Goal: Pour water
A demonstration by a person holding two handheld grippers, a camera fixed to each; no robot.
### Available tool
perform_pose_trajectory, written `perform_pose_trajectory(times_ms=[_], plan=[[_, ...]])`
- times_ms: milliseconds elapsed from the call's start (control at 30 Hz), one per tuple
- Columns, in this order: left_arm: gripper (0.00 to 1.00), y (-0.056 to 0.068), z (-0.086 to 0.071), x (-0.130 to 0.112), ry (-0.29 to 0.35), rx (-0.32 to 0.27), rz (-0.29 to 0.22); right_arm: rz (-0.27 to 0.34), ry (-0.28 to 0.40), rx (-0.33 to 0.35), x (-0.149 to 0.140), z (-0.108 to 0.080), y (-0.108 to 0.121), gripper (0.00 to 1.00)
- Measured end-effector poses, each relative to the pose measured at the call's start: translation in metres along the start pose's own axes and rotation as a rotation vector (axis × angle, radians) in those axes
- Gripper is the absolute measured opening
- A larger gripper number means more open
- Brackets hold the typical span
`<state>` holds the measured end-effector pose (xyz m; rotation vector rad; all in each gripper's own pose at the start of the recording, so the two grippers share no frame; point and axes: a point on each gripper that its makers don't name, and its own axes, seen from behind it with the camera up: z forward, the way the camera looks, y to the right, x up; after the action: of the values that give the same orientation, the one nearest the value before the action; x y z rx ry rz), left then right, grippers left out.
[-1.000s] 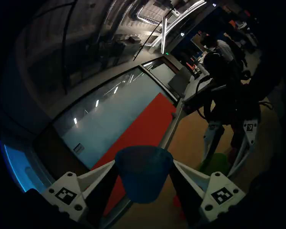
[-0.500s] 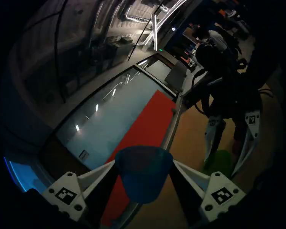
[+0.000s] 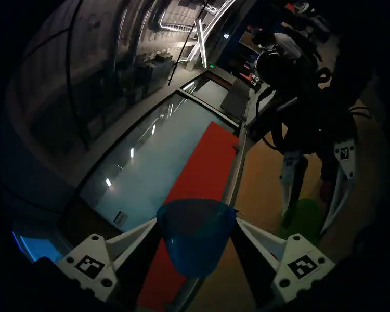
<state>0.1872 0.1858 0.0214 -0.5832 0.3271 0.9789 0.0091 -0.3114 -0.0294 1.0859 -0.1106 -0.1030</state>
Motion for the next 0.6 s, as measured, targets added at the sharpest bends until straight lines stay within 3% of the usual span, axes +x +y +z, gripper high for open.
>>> perform_pose_trajectory(times_ms=[600], plan=[[0.86,0.0049,0.0013,0.0073,0.007,-0.005,0.057,-0.005,0.003,-0.004,0.0034,-0.0019,0.0010,0.90]])
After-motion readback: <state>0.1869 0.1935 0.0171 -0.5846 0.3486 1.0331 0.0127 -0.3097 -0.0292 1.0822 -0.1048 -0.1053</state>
